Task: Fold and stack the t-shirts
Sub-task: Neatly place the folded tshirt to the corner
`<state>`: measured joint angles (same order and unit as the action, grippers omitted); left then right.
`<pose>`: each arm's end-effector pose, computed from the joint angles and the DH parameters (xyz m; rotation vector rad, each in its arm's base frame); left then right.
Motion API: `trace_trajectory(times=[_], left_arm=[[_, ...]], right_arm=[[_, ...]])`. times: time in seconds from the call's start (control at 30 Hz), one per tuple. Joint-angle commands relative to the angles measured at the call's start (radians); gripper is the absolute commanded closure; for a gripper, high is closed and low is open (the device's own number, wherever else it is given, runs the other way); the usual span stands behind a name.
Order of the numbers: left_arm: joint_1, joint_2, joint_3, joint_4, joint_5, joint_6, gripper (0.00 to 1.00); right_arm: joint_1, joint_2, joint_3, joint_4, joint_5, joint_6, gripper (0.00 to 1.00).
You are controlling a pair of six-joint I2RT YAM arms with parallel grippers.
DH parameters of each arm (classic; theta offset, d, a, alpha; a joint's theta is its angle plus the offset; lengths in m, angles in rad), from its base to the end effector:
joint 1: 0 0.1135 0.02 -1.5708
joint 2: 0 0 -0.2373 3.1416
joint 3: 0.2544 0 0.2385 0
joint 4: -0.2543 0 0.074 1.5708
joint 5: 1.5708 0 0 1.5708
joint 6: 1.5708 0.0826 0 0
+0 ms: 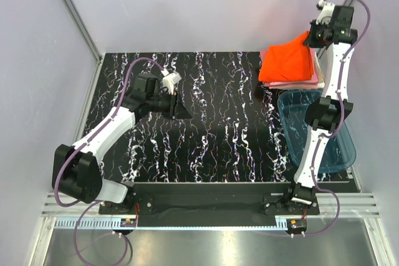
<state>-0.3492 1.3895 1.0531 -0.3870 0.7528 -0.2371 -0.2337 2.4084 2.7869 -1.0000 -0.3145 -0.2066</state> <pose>0.2772 -0.1610 0.2385 0.5349 2.2590 -1.1627 0.5046 -0.0939 0.3246 -0.1461 2.1540 0.0915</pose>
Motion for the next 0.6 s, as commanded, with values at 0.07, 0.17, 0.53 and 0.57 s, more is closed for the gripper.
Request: trace_trajectory(times=[0.07, 0.17, 0.53, 0.57], left_arm=[[0.003, 0.020, -0.007, 0.043, 0.034, -0.001, 0.68], [0.001, 0.040, -0.007, 0.043, 0.036, -0.001, 0.68], [0.003, 0.051, -0.004, 0.042, 0.043, -0.004, 0.68], [0.003, 0.054, -0.002, 0.043, 0.045, -0.004, 0.68]], right_arm=[[-0.056, 0.147, 0.077, 0.249, -0.009, 0.010, 1.00], [-0.073, 0.169, 0.065, 0.358, -0.020, 0.044, 1.00], [-0.073, 0.126, 0.050, 0.393, -0.049, -0.004, 1.00], [-0.073, 0.098, 0.039, 0.394, -0.052, -0.002, 1.00]])
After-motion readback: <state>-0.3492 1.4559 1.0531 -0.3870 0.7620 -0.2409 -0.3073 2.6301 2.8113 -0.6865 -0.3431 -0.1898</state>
